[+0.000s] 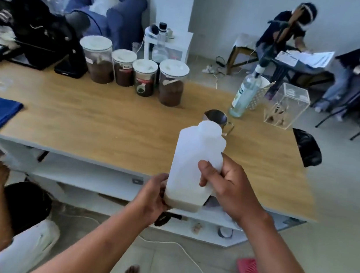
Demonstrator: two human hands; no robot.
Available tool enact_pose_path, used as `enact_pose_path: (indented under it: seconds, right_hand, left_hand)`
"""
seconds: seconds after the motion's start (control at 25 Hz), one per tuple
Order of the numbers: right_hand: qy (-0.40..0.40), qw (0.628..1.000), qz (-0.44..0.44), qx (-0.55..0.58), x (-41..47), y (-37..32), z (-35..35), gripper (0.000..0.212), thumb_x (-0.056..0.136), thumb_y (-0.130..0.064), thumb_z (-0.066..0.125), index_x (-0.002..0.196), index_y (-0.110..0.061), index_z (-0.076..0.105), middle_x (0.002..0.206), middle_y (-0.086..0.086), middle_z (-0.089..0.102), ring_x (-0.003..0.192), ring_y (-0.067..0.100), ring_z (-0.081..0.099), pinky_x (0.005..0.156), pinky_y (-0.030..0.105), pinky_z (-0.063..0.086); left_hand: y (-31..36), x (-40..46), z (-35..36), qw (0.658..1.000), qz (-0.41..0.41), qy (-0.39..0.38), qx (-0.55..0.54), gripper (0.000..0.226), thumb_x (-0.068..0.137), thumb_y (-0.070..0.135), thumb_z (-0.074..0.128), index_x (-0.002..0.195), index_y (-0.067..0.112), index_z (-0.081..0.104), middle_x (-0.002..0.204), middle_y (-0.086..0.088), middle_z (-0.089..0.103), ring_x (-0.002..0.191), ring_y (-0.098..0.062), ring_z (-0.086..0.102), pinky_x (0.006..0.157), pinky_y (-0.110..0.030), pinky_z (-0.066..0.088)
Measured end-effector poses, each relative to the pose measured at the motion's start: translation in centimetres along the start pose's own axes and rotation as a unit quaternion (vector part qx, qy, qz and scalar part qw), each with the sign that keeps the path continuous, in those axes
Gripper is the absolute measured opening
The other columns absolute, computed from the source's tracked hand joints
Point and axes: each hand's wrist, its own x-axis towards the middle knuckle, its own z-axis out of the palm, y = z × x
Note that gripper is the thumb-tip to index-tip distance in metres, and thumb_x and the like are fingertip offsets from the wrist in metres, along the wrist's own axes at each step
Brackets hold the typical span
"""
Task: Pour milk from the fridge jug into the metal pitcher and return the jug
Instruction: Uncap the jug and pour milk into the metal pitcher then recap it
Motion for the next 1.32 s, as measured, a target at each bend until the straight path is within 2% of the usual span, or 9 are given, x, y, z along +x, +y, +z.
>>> enact_pose_path:
  seconds: [0.16, 0.32, 0.48, 0.56, 0.72, 0.88, 1.04, 1.16, 1.32]
  right_hand:
    - [0.055, 0.997, 0.044, 0.007, 1.9, 1.1, -1.5, 0.035, 0.09, -0.049, 0.06, 0.079, -0.016, 0.064, 0.071, -0.01, 0.068, 0.073, 0.009, 0.062, 0.074, 0.034, 0.048]
    - [0.113, 0.989, 0.077, 0.054, 3.3, 2.6, -2.7, 0.026, 0.095, -0.039, 0.065, 0.089, -0.014, 0.069, 0.073, -0.01, 0.072, 0.074, 0.001, 0.067, 0.076, 0.029, 0.05]
    - [0.158, 0.977, 0.1, 0.105, 5.3, 4.9, -4.1, 0.012, 0.1, -0.019, 0.064, 0.093, -0.012, 0.072, 0.073, -0.009, 0.072, 0.073, 0.0, 0.068, 0.078, 0.026, 0.05]
    - [0.18, 0.969, 0.105, 0.13, 6.3, 5.8, -4.7, 0.012, 0.1, -0.016, 0.064, 0.092, -0.015, 0.072, 0.074, -0.008, 0.072, 0.075, 0.003, 0.068, 0.081, 0.029, 0.052]
    - [0.213, 0.96, 0.108, 0.142, 7.9, 7.6, -6.2, 0.008, 0.096, -0.024, 0.068, 0.093, -0.021, 0.074, 0.076, -0.005, 0.074, 0.078, 0.007, 0.069, 0.085, 0.036, 0.054]
    - [0.218, 0.961, 0.125, 0.114, 8.8, 8.7, -7.2, 0.019, 0.086, -0.042, 0.066, 0.091, -0.024, 0.074, 0.078, -0.006, 0.076, 0.084, 0.014, 0.069, 0.089, 0.044, 0.053]
    - [0.225, 0.959, 0.135, 0.11, 9.2, 9.9, -8.4, 0.022, 0.087, -0.043, 0.066, 0.093, -0.023, 0.074, 0.084, -0.005, 0.078, 0.09, 0.019, 0.07, 0.089, 0.047, 0.054]
    - [0.213, 0.964, 0.136, 0.088, 9.5, 10.5, -8.8, 0.031, 0.089, -0.047, 0.066, 0.097, -0.018, 0.073, 0.092, 0.0, 0.079, 0.097, 0.023, 0.072, 0.091, 0.049, 0.055]
    - [0.19, 0.974, 0.119, 0.017, 9.7, 11.1, -9.2, 0.031, 0.102, -0.039, 0.06, 0.099, -0.01, 0.068, 0.088, -0.006, 0.075, 0.078, -0.004, 0.065, 0.074, 0.026, 0.047]
  left_hand:
    - [1.5, 3.5, 2.2, 0.997, -0.039, -0.049, 0.04, 0.039, 0.1, 0.025, 0.045, 0.124, 0.007, 0.069, 0.125, -0.017, 0.071, 0.108, -0.032, 0.067, 0.076, -0.039, 0.058]
    - [1.7, 6.4, 4.3, 0.99, -0.069, -0.08, 0.096, 0.035, 0.098, 0.025, 0.049, 0.119, 0.008, 0.071, 0.115, -0.015, 0.074, 0.107, -0.033, 0.067, 0.086, -0.045, 0.059]
    - [2.8, 8.8, 6.6, 0.981, -0.056, -0.088, 0.165, 0.035, 0.1, 0.026, 0.049, 0.12, 0.008, 0.071, 0.104, -0.012, 0.07, 0.091, -0.029, 0.064, 0.072, -0.037, 0.056]
    - [3.6, 9.7, 7.8, 0.974, -0.048, -0.1, 0.199, 0.035, 0.101, 0.026, 0.047, 0.12, 0.009, 0.07, 0.104, -0.011, 0.068, 0.09, -0.028, 0.063, 0.075, -0.036, 0.054]
    - [4.8, 10.7, 10.1, 0.958, -0.029, -0.111, 0.263, 0.036, 0.099, 0.028, 0.048, 0.12, 0.012, 0.072, 0.103, -0.007, 0.067, 0.089, -0.023, 0.061, 0.086, -0.036, 0.048]
    - [6.1, 10.2, 12.0, 0.947, 0.011, -0.133, 0.292, 0.035, 0.101, 0.025, 0.044, 0.121, 0.015, 0.071, 0.121, -0.006, 0.074, 0.114, -0.026, 0.068, 0.101, -0.041, 0.051]
    - [8.7, 8.0, 15.2, 0.932, 0.119, -0.13, 0.317, 0.028, 0.102, 0.022, 0.053, 0.121, 0.014, 0.072, 0.112, -0.002, 0.078, 0.108, -0.022, 0.072, 0.079, -0.03, 0.056]
    - [11.2, 6.8, 17.9, 0.88, 0.265, -0.121, 0.375, 0.022, 0.1, 0.024, 0.058, 0.109, 0.017, 0.076, 0.101, -0.008, 0.079, 0.094, -0.021, 0.074, 0.075, -0.039, 0.061]
    - [13.9, 6.0, 21.5, 0.722, 0.42, -0.146, 0.53, 0.031, 0.093, 0.023, 0.067, 0.123, 0.028, 0.072, 0.118, 0.01, 0.074, 0.101, -0.006, 0.066, 0.089, -0.027, 0.053]
